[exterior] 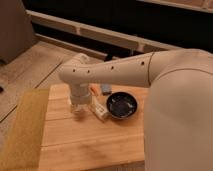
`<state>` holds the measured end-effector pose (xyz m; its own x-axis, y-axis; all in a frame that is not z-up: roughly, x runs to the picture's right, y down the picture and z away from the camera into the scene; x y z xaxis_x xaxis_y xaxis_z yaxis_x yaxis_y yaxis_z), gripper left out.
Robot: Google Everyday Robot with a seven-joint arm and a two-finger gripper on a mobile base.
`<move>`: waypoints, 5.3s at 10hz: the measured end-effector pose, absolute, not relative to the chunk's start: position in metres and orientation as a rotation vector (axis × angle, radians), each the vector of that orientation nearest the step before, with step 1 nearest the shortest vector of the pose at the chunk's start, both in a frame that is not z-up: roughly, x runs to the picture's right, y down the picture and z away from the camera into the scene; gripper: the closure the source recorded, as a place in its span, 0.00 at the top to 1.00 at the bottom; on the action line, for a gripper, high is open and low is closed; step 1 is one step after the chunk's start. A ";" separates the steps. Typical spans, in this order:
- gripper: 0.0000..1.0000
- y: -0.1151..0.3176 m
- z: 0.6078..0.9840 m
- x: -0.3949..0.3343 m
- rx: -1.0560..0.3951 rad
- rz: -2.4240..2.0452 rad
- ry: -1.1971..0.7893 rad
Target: Place the eraser in the ceramic cup
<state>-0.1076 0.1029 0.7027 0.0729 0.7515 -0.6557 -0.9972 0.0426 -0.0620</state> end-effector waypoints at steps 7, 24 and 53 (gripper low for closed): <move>0.65 0.103 0.703 -0.108 -0.591 1.434 0.523; 0.65 0.103 0.703 -0.108 -0.591 1.434 0.523; 0.65 -0.066 0.859 -0.115 -0.257 1.153 0.070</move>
